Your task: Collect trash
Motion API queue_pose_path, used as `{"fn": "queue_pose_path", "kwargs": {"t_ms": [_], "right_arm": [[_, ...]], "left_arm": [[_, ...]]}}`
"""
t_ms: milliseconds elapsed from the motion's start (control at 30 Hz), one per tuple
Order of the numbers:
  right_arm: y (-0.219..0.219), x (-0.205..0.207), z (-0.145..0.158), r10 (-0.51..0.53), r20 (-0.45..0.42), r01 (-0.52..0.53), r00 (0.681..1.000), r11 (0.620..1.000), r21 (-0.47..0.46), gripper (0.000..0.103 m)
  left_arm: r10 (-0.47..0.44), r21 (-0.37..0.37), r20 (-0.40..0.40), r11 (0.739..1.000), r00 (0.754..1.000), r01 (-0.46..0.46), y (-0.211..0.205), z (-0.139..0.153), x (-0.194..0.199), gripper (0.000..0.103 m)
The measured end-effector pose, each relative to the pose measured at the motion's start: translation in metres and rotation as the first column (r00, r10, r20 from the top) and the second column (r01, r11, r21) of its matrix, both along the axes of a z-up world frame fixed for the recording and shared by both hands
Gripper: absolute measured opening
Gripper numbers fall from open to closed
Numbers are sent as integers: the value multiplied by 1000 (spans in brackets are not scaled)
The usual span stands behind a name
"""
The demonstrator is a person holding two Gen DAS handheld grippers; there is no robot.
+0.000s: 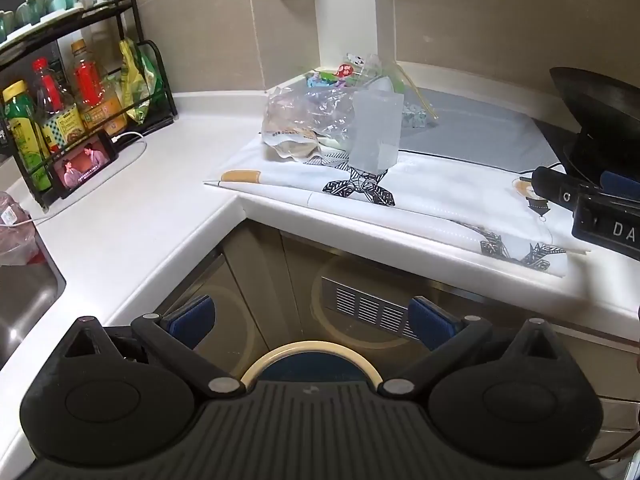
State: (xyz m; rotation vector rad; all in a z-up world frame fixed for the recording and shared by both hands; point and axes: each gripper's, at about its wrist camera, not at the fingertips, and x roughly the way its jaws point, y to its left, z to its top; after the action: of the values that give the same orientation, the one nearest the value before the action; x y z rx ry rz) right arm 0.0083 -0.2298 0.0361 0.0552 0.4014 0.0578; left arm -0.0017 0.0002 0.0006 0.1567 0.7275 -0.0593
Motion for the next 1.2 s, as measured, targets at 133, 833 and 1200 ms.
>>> {"fn": "queue_pose_path", "kwargs": {"t_ms": [133, 833, 1200], "right_arm": [[4, -10, 6, 11, 6, -11, 1000, 1000, 6, 103], [-1, -93, 100, 104, 297, -75, 949, 991, -107, 103], [14, -66, 50, 93, 91, -95, 991, 995, 25, 103]], "left_arm": [[2, -16, -6, 1000, 1000, -2, 2, 1, -5, 103], [10, -69, 17, 998, 1000, -9, 6, 4, -18, 103], [61, -46, -5, 997, 998, -61, 18, -1, -18, 103]]}}
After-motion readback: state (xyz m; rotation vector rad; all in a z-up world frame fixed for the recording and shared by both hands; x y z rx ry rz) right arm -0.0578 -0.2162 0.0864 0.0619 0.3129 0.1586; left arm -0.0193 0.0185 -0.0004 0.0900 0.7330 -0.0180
